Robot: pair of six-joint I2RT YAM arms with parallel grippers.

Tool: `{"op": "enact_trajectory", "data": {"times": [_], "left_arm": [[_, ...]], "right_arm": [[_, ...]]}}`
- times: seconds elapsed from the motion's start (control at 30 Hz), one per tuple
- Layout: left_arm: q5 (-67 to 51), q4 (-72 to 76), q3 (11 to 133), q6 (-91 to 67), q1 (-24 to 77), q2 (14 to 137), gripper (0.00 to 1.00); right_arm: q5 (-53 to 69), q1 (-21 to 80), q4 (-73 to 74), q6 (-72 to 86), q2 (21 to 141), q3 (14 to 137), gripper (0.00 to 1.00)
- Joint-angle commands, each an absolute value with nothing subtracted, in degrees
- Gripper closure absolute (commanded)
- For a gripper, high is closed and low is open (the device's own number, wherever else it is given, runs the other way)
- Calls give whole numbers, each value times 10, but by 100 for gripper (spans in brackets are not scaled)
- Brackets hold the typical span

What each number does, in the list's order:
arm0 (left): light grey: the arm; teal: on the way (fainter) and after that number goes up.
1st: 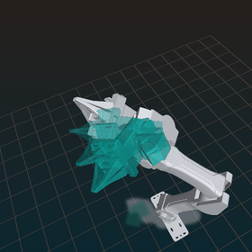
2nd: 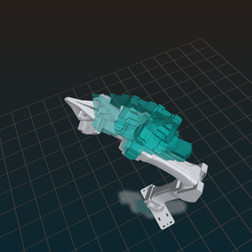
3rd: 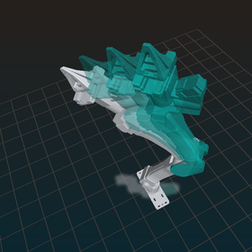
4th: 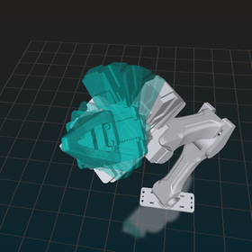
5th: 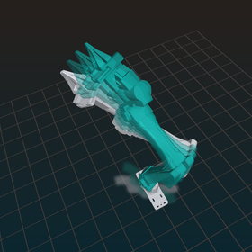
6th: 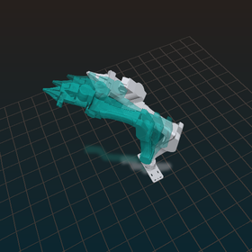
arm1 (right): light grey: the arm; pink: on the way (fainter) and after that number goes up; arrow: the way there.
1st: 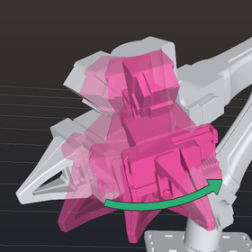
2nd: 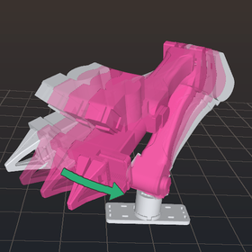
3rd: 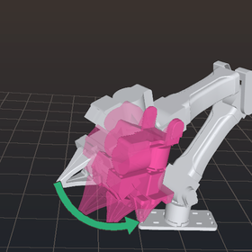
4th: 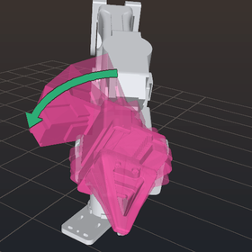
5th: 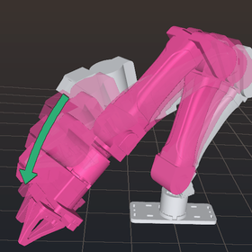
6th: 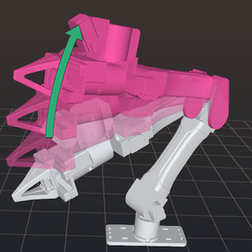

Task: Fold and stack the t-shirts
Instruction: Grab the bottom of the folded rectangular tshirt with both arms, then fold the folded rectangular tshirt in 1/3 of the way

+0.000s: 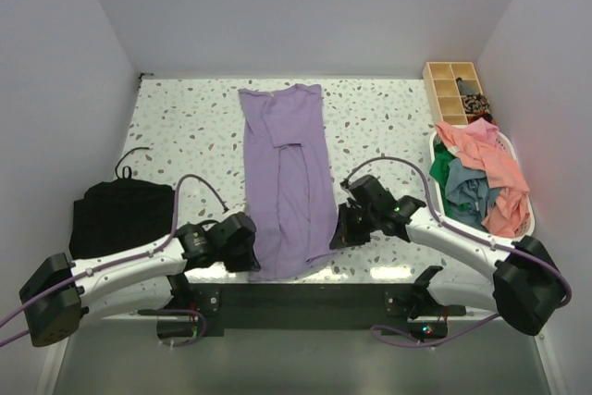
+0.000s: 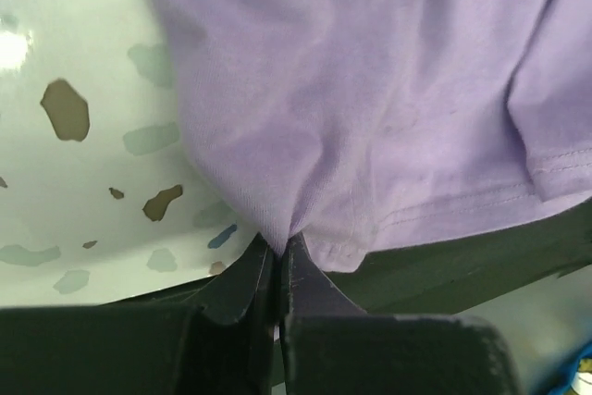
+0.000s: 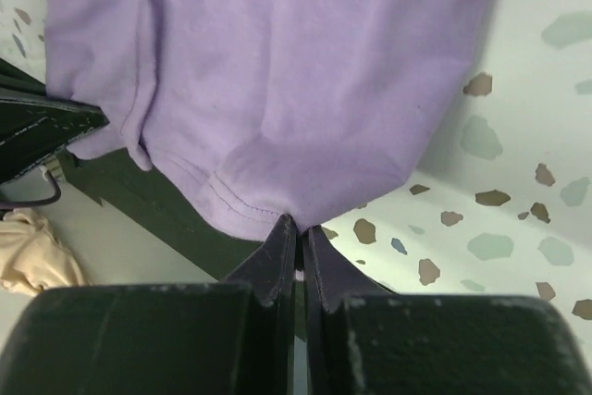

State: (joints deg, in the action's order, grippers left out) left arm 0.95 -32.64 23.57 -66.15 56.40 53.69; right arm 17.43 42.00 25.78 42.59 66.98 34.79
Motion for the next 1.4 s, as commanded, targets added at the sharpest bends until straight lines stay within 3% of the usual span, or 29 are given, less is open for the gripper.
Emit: {"op": "enact_trajectory", "data": {"times": [0.0,0.27,0.4,0.77,1.17,1.2,1.23,1.27,1.3,1.37], "left_arm": [[74,-354,314,-631,567,562,100],[156,-352,399,-599,545,624,100],[162,-329,418,-557,486,641,100],[135,-211,496,-437,342,752,100],[81,-136,563,-375,265,894,100],[81,-130,559,-374,265,896,100],[80,-127,557,-369,263,903,88],[79,-124,557,-357,258,909,50],[76,-114,560,-348,258,912,30],[90,-108,567,-331,257,915,0]], "right_arm": [[115,421,306,377,677,415,100],[22,413,339,315,747,529,100],[3,396,345,278,784,573,100],[56,299,304,222,901,666,100],[115,267,280,200,1078,802,100],[111,267,279,198,1085,815,94],[102,265,283,198,1092,823,88],[83,265,282,197,1096,828,83],[73,265,279,194,1095,833,77],[34,262,274,187,1079,838,65]]}}
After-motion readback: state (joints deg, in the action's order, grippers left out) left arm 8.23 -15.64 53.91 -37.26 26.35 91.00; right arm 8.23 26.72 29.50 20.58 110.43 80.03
